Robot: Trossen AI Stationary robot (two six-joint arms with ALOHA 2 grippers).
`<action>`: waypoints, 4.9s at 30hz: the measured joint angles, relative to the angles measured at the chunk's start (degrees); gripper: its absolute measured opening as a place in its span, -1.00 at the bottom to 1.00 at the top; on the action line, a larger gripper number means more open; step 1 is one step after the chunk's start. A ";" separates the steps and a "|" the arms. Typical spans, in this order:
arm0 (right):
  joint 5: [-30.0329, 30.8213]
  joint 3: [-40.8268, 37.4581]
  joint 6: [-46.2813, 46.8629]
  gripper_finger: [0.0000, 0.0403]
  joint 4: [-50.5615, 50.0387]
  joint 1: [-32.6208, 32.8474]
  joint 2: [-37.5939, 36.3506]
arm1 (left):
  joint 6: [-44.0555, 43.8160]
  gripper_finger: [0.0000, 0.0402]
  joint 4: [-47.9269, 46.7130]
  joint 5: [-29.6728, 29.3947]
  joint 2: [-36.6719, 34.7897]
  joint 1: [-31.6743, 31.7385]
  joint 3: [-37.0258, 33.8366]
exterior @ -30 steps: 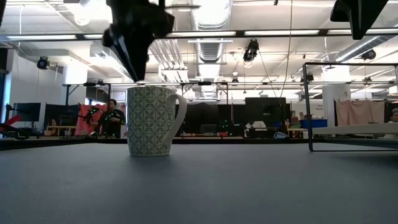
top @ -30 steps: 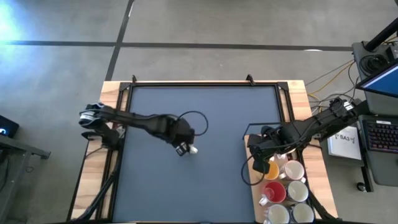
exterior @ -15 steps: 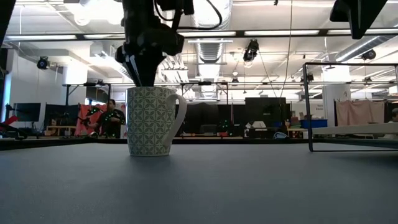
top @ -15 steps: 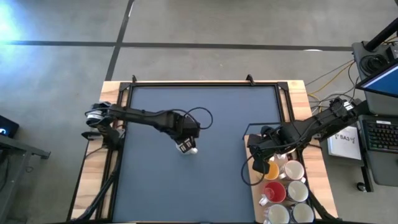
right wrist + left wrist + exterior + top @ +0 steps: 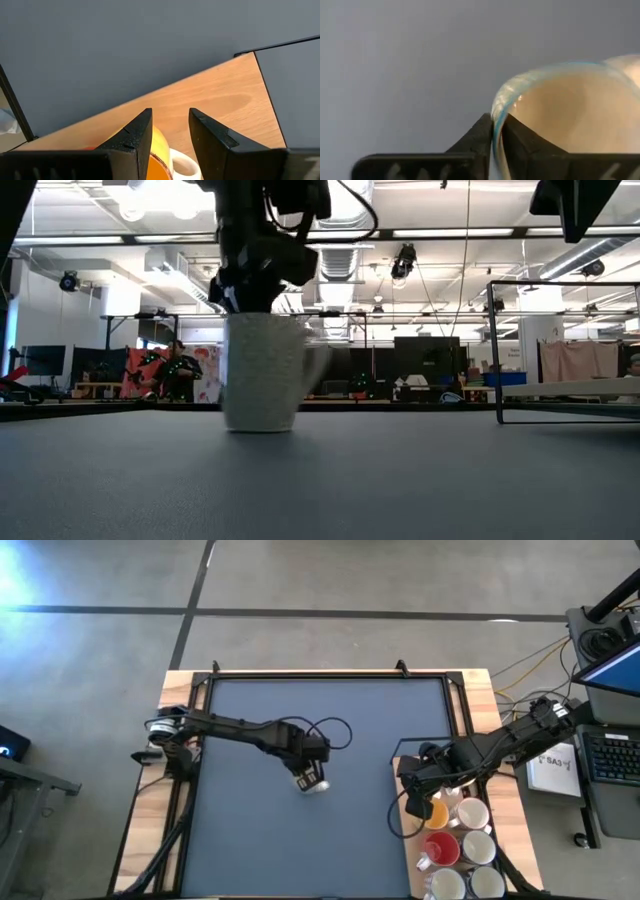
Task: Place coffee mugs
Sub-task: Put the green pattern mug on the shelf
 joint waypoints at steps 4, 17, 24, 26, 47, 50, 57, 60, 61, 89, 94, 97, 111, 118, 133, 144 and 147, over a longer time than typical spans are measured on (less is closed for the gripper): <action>0.91 -0.04 0.02 -0.41 0.08 -0.01 -0.02 | -1.29 -0.93 3.70 0.78 0.09 -0.09 -0.01; 2.55 -0.42 9.35 -0.41 2.75 -4.31 2.07 | -5.64 -0.94 17.02 0.63 0.18 -0.05 0.79; 2.55 -0.48 12.13 -0.41 7.32 -7.22 2.27 | -6.52 -0.95 20.04 2.43 0.55 -0.17 0.81; 2.56 -0.48 12.07 -0.41 9.84 -7.98 2.27 | -7.24 -0.95 20.76 2.81 0.55 -0.20 0.81; 2.89 -0.61 5.39 -0.41 21.01 -13.04 7.80 | -8.31 -0.95 24.11 1.59 3.43 -0.20 1.20; 2.95 -0.63 5.14 -0.41 21.61 -13.23 7.89 | -8.33 -0.95 23.86 1.82 5.11 -0.20 2.77; 2.93 -0.59 4.57 -0.41 23.12 -13.25 8.89 | -7.19 -0.91 21.67 2.50 9.47 -0.22 8.82; 2.93 -0.62 4.46 -0.41 22.64 -13.23 9.24 | -6.06 -0.87 20.38 2.67 10.56 -0.50 10.53; 2.93 -0.61 4.39 -0.41 22.56 -13.23 9.29 | -5.96 -0.85 20.25 2.60 10.69 -0.60 10.71; 5.43 -3.50 -2.10 -0.41 22.90 -14.54 9.62 | -1.84 -0.71 9.73 -3.17 1.21 -5.13 11.43; 5.38 -4.25 -3.95 -0.41 25.53 -15.51 11.08 | -4.34 -0.71 3.89 -8.63 -2.40 -7.24 11.43; 5.31 -4.28 -7.38 -0.41 27.52 -15.87 12.56 | -5.91 -0.71 1.19 -10.87 -4.56 -8.38 11.40; 2.16 -3.57 -20.55 -0.43 30.56 -18.65 21.18 | -9.22 -0.71 -1.72 -18.05 -11.80 -11.81 11.39; -4.47 -2.60 -21.02 -0.77 30.29 -18.70 23.84 | -9.22 -0.71 -2.17 -18.11 -11.89 -12.09 11.37; -10.36 -2.73 -23.78 -0.92 16.11 -18.47 14.58 | -10.26 -0.70 -4.71 -19.48 -11.87 -12.35 11.30; -9.18 -2.73 -39.99 -0.93 3.10 -18.11 8.88 | -13.41 -0.70 -4.69 -20.99 -11.80 -12.60 11.30; -9.27 -2.73 -44.37 -0.93 -0.04 -18.11 8.74 | -14.48 -0.70 -4.71 -21.01 -11.80 -12.60 11.30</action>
